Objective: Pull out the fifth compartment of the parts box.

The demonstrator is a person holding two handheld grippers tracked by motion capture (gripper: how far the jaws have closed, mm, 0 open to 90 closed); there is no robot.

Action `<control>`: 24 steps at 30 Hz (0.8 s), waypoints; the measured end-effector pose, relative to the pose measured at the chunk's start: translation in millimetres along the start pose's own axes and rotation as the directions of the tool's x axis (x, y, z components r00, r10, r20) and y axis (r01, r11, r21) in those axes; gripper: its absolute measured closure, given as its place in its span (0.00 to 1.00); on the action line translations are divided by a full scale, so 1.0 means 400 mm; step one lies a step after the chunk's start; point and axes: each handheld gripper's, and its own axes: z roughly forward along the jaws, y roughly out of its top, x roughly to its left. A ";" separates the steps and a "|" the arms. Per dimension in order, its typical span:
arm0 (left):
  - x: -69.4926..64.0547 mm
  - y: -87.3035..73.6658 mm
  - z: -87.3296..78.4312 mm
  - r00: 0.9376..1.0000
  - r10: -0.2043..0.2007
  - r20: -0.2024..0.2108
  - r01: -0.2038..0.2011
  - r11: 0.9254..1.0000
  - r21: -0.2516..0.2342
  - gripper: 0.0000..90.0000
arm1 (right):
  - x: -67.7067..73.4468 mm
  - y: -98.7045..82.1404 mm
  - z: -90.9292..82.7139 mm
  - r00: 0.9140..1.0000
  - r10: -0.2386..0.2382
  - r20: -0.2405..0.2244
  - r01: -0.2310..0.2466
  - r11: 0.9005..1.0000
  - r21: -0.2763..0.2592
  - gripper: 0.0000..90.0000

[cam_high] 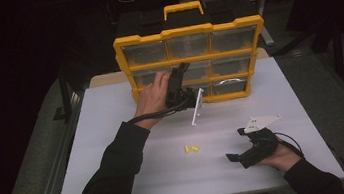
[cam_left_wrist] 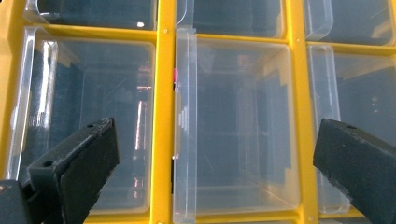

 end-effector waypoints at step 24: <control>0.012 0.009 0.019 0.999 0.020 -0.033 -0.018 0.999 0.048 0.23 | 0.001 0.000 0.000 1.000 0.000 -0.002 0.000 1.000 0.000 0.00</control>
